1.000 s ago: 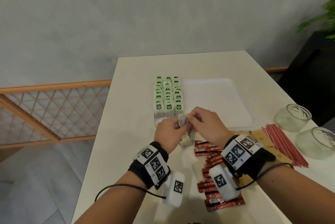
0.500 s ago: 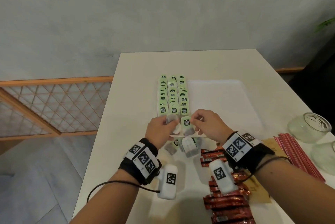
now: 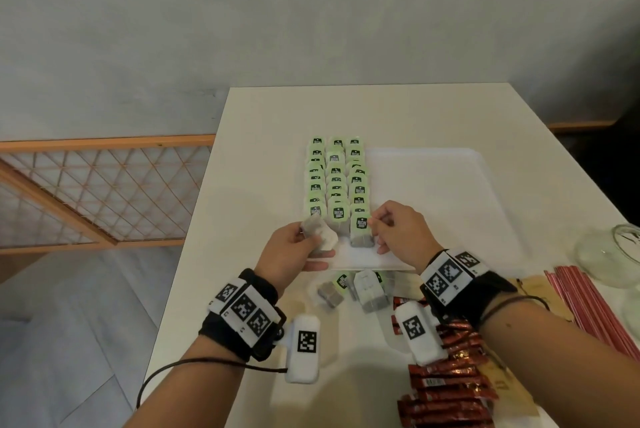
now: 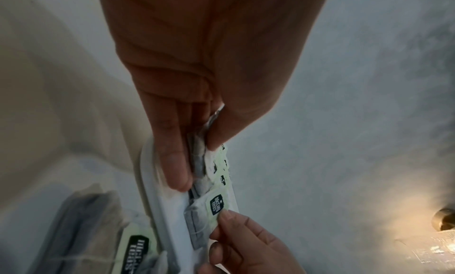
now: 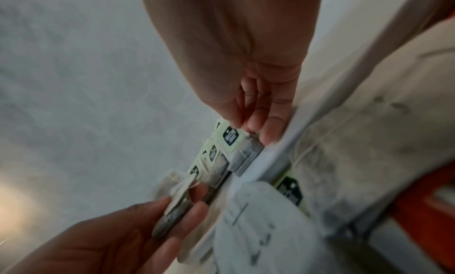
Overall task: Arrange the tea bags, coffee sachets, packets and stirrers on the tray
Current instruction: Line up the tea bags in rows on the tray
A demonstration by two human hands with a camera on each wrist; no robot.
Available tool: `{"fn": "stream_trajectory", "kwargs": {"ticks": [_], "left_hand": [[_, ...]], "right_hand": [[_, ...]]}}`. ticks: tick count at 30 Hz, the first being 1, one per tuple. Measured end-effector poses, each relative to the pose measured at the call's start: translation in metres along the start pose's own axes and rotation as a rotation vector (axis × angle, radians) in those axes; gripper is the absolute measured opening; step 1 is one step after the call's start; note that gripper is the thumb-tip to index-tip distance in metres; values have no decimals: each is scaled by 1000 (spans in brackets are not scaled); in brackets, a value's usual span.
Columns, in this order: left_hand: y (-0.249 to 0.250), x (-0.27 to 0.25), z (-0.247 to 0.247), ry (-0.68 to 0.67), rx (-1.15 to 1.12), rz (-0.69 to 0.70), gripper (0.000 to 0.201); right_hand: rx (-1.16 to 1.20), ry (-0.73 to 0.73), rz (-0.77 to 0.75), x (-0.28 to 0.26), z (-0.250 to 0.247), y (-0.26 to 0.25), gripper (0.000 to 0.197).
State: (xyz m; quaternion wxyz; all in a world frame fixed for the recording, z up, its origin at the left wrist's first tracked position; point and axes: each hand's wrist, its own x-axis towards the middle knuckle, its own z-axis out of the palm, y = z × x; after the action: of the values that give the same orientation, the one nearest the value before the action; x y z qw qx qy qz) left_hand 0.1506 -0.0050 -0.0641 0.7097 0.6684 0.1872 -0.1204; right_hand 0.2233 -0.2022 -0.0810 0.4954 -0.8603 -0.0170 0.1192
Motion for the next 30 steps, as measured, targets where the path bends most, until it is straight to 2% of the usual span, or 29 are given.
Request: {"fn": "stream_trajectory", "kwargs": {"ticks": [5,8,11,15,19,23,27,30], "left_hand": [[2,-7,7,-122,15,-24,14],[6,-13,15,-176,62,28,19],[9,-19,24,-144,41,91,20],[10,-26,25,-93,16,121,23],[10,-34,15,-99,9,80,22],[9,-38,11,-56,-74,-13,24],[14,-42,16,-120,-132,-47,32],[16,-44,20,-187,-131,-44,28]], "right_hand": [[45,92,-132,-12,-5,-9,19],[53,-50,-164,-23,-5,-20,22],[-49,-190,-150,-34,-5,-27,22],[-58,-185,-156,-43,-13,-30,23],[32,-138,-199,-50,-26,-36,10],[5,-50,-291,-54,-30,-37,14],[71,-111,-417,-58,-25,-36,16],[79,-162,-516,-58,-23,-38,20]]}}
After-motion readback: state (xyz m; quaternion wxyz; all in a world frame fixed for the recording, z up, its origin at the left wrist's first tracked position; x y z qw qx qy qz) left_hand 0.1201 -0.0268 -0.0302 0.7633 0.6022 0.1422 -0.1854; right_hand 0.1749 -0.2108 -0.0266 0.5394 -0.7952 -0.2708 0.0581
